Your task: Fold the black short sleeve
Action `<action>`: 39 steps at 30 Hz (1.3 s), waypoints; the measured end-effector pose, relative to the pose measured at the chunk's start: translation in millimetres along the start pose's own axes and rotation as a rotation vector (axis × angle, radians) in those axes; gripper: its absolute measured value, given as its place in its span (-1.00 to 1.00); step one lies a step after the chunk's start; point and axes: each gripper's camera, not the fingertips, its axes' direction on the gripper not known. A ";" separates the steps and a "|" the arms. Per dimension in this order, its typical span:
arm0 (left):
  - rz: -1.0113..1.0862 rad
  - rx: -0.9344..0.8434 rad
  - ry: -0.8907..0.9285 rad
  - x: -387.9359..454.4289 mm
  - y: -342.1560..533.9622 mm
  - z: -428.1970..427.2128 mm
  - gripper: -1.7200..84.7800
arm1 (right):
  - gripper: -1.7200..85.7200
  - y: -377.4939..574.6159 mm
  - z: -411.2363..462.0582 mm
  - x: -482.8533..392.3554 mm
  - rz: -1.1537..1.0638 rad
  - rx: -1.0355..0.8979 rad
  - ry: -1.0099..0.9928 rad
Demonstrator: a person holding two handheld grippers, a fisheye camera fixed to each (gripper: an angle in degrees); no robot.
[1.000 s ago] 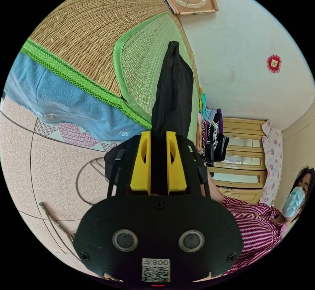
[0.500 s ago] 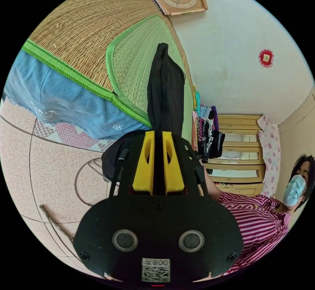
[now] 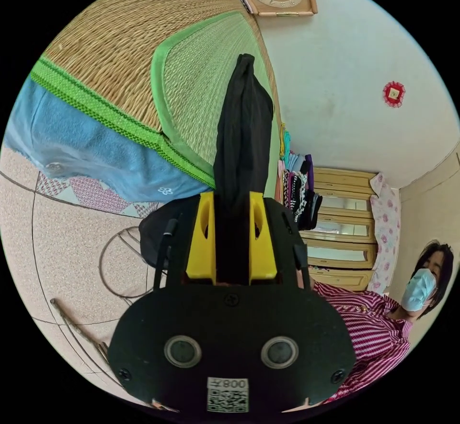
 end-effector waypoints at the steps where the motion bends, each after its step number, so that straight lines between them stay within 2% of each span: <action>1: 0.000 -0.004 -0.006 2.2 -2.1 3.0 -0.71 | -0.76 -2.9 7.8 5.4 0.006 -0.007 0.002; 8: 0.001 -0.030 -0.039 11.8 -4.3 13.0 -0.75 | -0.77 -23.6 50.6 25.7 0.010 -0.026 -0.022; 13: 0.014 -0.028 -0.053 18.7 3.3 17.6 -0.81 | -0.88 -33.4 82.6 32.5 -0.008 -0.047 -0.058; 18: 0.071 -0.042 -0.042 29.7 15.2 23.4 -0.82 | -0.89 -34.8 85.1 37.6 -0.033 -0.051 -0.057; 26: 0.011 -0.048 -0.011 14.8 31.6 49.2 -0.78 | -0.84 -55.3 107.0 77.2 0.036 -0.042 -0.132; 39: 0.056 -0.028 0.023 11.3 100.8 77.5 -0.83 | -0.92 -71.7 95.6 82.6 -0.026 -0.053 -0.236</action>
